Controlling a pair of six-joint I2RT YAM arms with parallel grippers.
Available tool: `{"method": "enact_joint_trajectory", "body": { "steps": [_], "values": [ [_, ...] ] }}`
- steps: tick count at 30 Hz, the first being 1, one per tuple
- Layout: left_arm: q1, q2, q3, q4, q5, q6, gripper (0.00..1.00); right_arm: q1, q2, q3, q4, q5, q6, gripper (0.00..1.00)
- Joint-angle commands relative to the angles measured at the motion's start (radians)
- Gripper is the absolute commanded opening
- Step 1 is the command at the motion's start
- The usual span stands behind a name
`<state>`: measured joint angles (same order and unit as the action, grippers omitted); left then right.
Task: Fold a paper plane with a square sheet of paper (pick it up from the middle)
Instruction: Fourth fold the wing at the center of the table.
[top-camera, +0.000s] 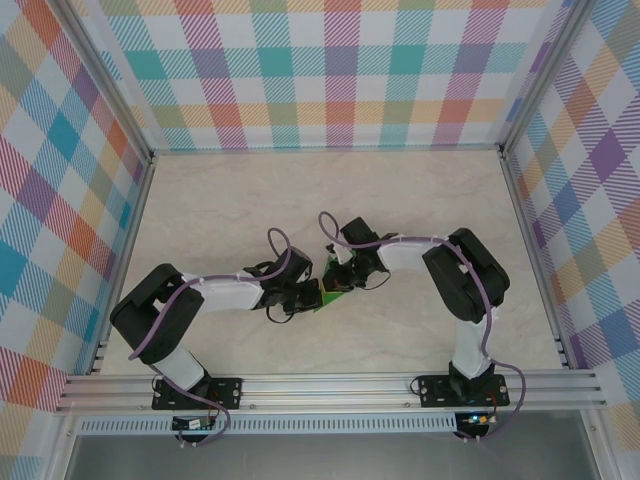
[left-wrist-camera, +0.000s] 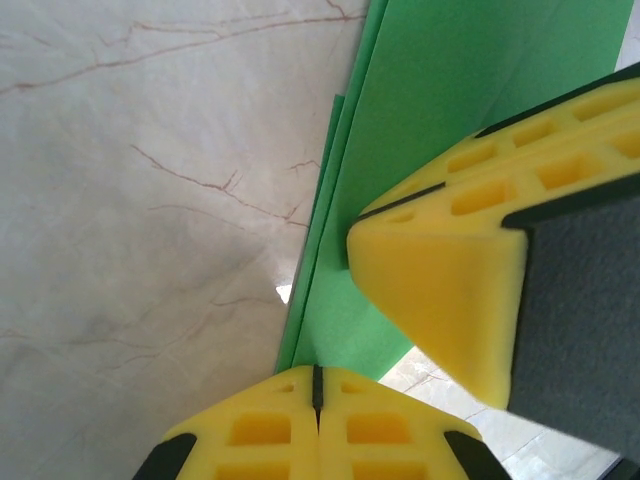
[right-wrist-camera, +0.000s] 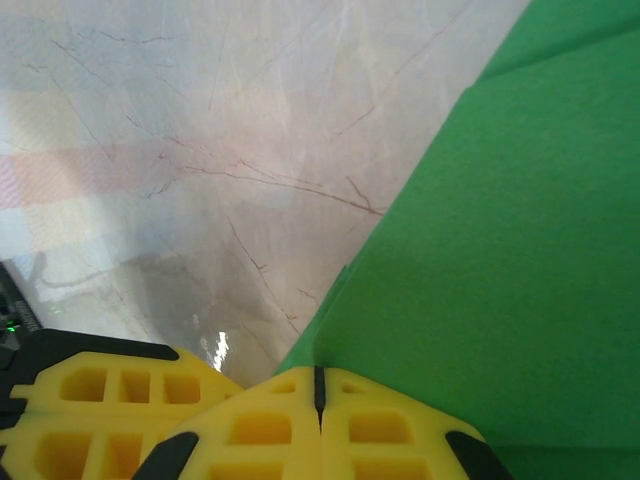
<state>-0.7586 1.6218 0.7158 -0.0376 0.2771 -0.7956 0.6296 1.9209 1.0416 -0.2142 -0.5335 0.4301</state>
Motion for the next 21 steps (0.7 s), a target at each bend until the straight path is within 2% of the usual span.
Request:
{"method": "enact_joint_trajectory", "body": {
  "steps": [1,15,21],
  "values": [
    [-0.007,0.032,-0.068,-0.196,-0.025,-0.003,0.0,-0.104,0.046,0.025,0.037,0.076,0.003,0.0],
    [-0.004,0.033,-0.073,-0.181,-0.019,0.014,0.0,-0.31,0.115,0.118,0.031,0.153,0.106,0.0],
    [0.02,0.02,-0.044,-0.2,-0.038,0.073,0.0,-0.369,0.064,0.103,0.049,0.167,0.136,0.0]
  ]
}}
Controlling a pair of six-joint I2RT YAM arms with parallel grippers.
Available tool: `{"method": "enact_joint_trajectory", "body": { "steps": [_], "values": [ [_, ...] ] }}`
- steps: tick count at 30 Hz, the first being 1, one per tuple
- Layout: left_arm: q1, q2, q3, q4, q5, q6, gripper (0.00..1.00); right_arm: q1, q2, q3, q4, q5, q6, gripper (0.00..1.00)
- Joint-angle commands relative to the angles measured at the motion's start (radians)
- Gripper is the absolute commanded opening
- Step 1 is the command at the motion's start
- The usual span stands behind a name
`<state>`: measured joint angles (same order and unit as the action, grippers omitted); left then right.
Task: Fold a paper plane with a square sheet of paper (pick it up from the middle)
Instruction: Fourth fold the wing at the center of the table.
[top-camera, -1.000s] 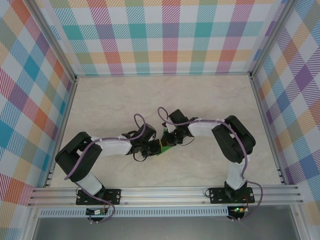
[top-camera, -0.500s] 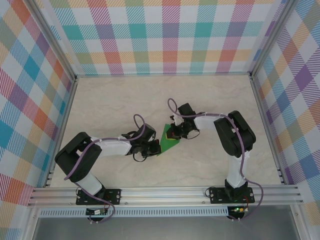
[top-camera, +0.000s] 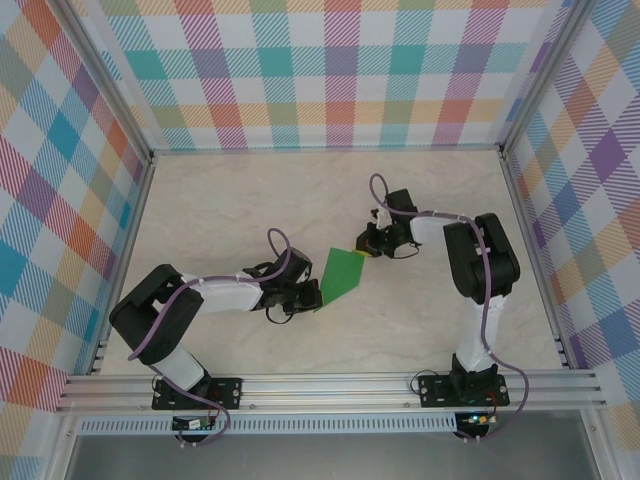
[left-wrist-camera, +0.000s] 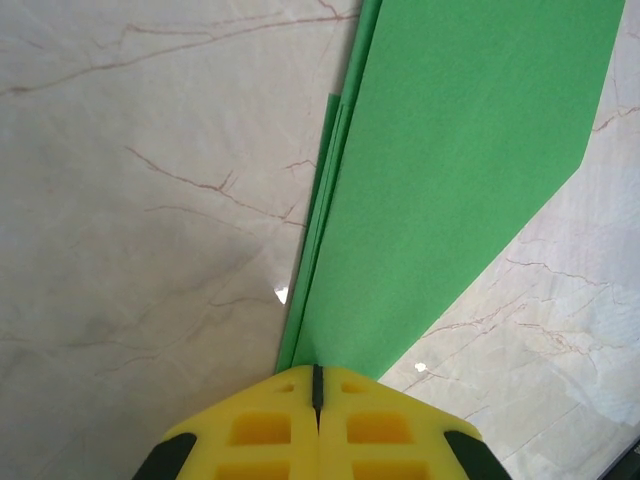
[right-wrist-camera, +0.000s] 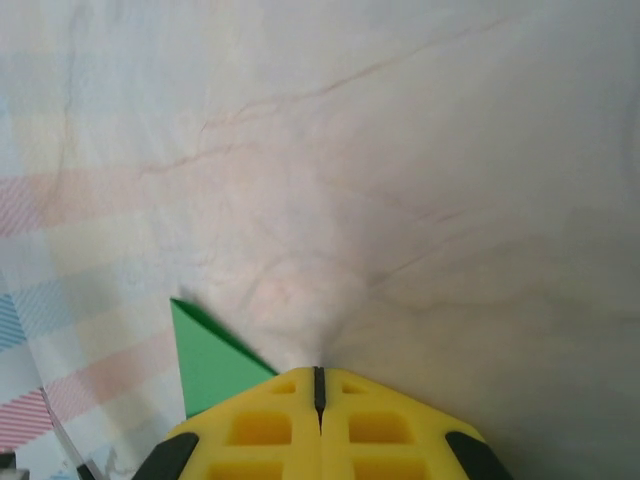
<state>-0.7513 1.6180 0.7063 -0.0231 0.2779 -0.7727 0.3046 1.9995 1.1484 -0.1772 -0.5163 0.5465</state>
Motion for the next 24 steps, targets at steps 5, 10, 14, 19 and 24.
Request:
{"method": "enact_joint_trajectory", "body": {
  "steps": [5,10,14,19,24],
  "values": [
    [0.019,0.016,0.012,-0.22,-0.037,0.127,0.0,-0.03,-0.149,-0.06,0.037,0.107,0.033,0.0],
    [0.018,0.015,0.027,-0.196,-0.008,0.129,0.0,0.054,-0.276,-0.152,0.05,0.093,0.055,0.0],
    [0.019,0.013,0.03,-0.192,-0.003,0.128,0.0,0.154,-0.281,-0.164,0.045,0.081,0.074,0.0],
    [0.019,0.002,0.029,-0.176,-0.001,0.123,0.0,0.237,-0.206,-0.151,0.079,0.05,0.106,0.0],
    [0.019,0.003,0.027,-0.157,0.011,0.124,0.0,0.277,-0.114,-0.124,0.085,0.002,0.108,0.0]
  ]
}}
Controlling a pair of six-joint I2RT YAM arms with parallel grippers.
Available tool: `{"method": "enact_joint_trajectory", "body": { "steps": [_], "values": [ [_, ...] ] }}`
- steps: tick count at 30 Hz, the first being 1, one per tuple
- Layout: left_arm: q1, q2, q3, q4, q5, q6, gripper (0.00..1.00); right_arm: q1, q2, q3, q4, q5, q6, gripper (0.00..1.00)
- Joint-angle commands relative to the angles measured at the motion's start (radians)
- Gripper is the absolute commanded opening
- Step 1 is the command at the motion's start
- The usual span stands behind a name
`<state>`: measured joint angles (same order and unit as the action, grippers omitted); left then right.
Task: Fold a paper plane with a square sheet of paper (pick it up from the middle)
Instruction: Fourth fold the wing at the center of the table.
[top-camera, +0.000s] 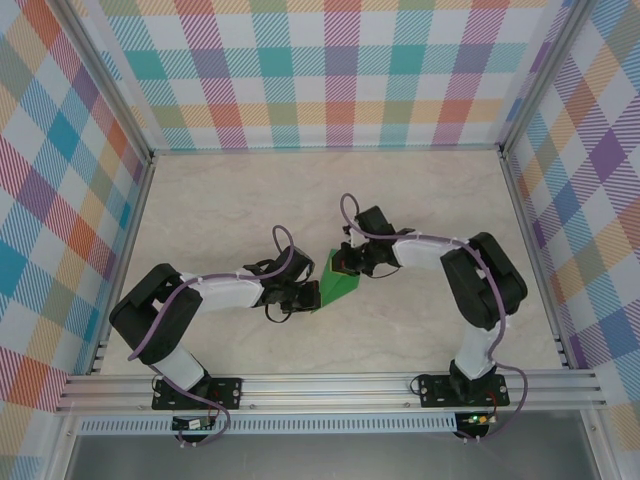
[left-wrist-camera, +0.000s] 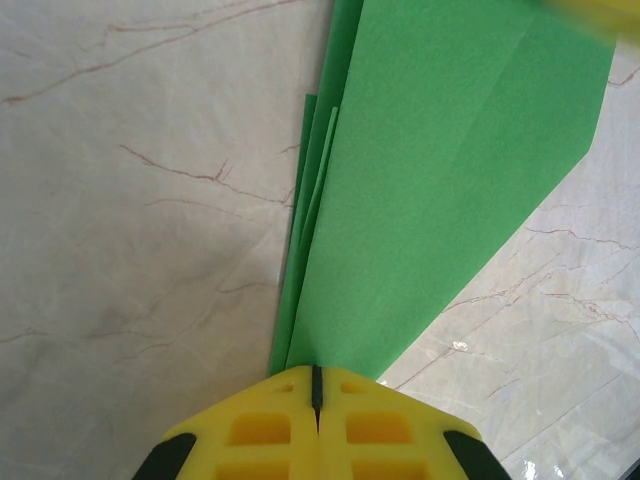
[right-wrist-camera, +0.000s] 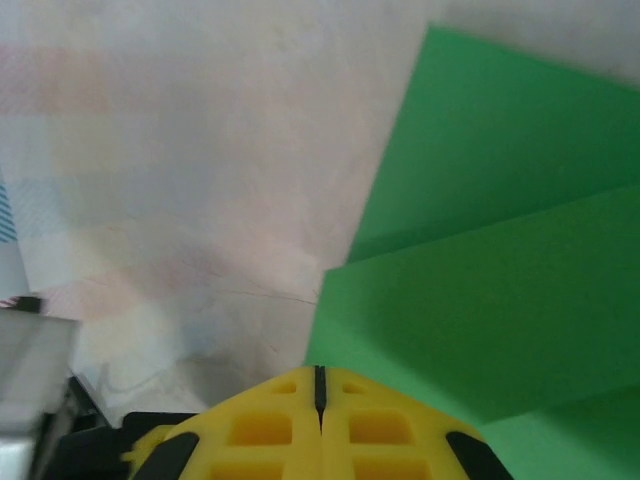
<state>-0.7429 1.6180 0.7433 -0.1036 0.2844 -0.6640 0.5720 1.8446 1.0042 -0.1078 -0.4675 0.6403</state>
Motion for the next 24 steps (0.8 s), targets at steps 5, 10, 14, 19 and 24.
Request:
{"method": "enact_joint_trajectory", "body": {
  "steps": [5,10,14,19,24],
  "values": [
    [0.011,-0.009,-0.005,-0.053,0.022,0.022,0.0,0.01,0.075,0.016,-0.01,-0.026,0.002,0.0],
    [0.02,-0.048,0.036,0.01,0.051,0.018,0.0,0.009,0.093,0.027,-0.077,0.019,-0.027,0.0],
    [0.038,-0.049,0.063,0.099,0.053,0.0,0.01,0.01,0.108,0.036,-0.107,0.038,-0.041,0.0],
    [0.05,0.044,0.097,0.145,0.098,0.012,0.01,0.009,0.128,0.044,-0.123,0.043,-0.045,0.0],
    [0.05,0.11,0.081,0.17,0.126,0.017,0.0,0.009,0.14,0.055,-0.152,0.058,-0.051,0.0]
  ]
}}
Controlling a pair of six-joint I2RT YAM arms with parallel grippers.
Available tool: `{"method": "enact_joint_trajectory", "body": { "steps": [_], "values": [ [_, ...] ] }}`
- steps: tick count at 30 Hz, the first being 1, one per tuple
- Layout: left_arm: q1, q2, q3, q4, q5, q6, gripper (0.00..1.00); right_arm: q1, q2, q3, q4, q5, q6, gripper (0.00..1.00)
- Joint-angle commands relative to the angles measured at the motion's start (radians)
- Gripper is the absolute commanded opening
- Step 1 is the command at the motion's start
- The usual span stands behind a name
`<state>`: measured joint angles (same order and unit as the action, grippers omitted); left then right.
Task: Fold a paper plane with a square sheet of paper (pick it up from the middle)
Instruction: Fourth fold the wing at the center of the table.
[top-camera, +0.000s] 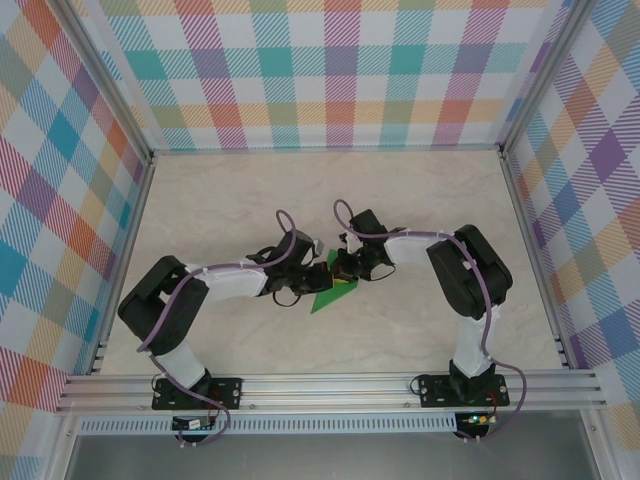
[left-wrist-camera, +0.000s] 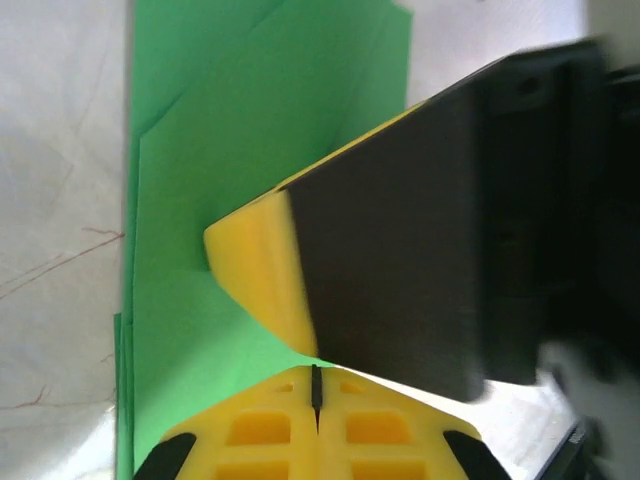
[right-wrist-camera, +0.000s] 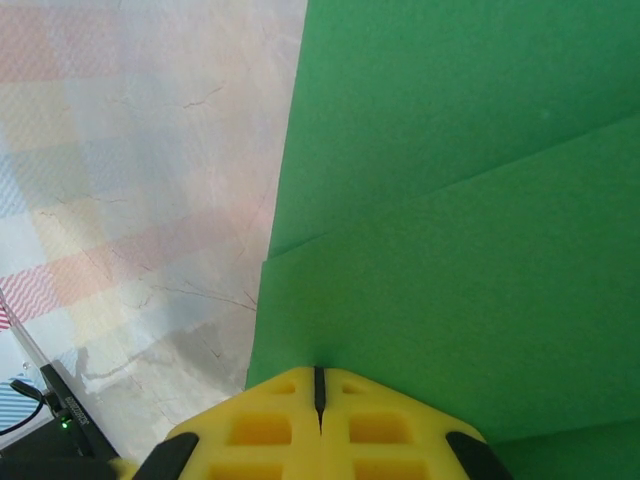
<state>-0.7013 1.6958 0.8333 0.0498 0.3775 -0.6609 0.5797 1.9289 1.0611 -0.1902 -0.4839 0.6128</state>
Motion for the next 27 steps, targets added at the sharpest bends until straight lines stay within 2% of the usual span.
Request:
{"method": "enact_joint_trajectory", "body": {
  "steps": [1,9,16,27],
  "values": [
    [0.008,0.035,-0.017,0.016,0.031,0.016,0.0,0.001,0.057,0.0,-0.075,0.079,-0.024,0.0],
    [0.02,0.027,-0.138,0.043,0.015,0.012,0.0,0.0,0.07,0.003,-0.096,0.094,-0.025,0.0],
    [0.02,-0.012,-0.274,0.12,0.071,-0.006,0.0,-0.009,0.094,0.033,-0.16,0.13,-0.012,0.0],
    [0.02,-0.097,-0.386,0.134,0.108,-0.003,0.0,-0.015,0.108,0.058,-0.217,0.169,-0.012,0.0]
  ]
}}
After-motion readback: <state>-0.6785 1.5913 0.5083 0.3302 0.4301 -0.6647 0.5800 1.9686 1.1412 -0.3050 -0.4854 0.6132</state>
